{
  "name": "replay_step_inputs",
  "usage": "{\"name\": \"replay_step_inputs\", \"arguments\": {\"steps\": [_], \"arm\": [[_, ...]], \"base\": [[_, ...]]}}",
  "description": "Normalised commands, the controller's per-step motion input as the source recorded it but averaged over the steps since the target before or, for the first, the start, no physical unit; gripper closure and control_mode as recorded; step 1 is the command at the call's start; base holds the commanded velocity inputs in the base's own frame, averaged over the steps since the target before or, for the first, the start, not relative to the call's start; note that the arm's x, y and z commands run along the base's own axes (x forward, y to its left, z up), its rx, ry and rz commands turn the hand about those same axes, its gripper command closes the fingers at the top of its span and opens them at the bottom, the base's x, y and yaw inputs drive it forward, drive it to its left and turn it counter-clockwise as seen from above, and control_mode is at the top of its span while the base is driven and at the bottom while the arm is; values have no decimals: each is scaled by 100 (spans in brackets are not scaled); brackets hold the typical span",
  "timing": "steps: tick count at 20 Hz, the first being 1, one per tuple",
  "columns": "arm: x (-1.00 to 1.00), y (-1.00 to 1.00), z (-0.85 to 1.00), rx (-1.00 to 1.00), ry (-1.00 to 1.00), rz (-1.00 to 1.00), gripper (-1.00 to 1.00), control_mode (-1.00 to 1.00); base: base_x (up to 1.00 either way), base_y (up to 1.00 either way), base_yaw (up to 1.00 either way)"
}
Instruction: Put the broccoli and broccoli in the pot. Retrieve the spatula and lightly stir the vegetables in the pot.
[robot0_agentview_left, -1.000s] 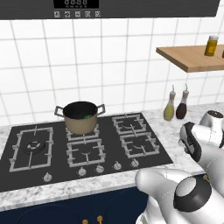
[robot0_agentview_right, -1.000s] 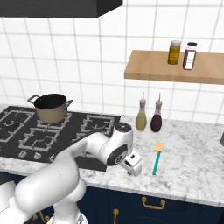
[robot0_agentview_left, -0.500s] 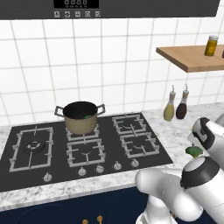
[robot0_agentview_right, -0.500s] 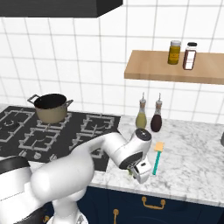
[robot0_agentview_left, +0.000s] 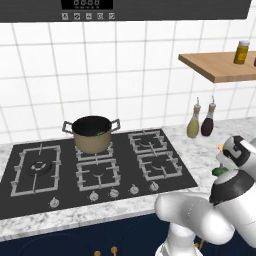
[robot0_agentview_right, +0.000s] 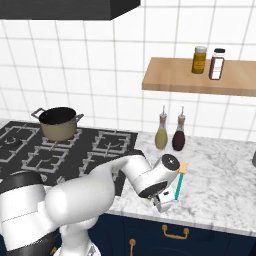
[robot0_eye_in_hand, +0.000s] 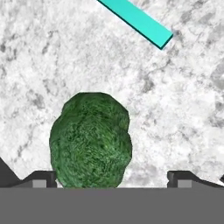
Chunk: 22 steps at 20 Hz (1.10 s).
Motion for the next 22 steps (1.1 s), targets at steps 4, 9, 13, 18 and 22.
{"name": "replay_step_inputs", "arguments": {"steps": [4,9,13,18,22], "arm": [[10,0,-6,1,-7,-12,-100,-100],[2,0,0,5,-4,-12,-100,-100],[0,1,-11,3,-1,-11,-100,-100],[1,16,-7,1,-1,-7,-100,-100],[0,39,-8,1,0,-1,100,-100]], "base": [[0,0,0],[0,0,0],[0,0,0],[0,0,0],[0,0,0]]}}
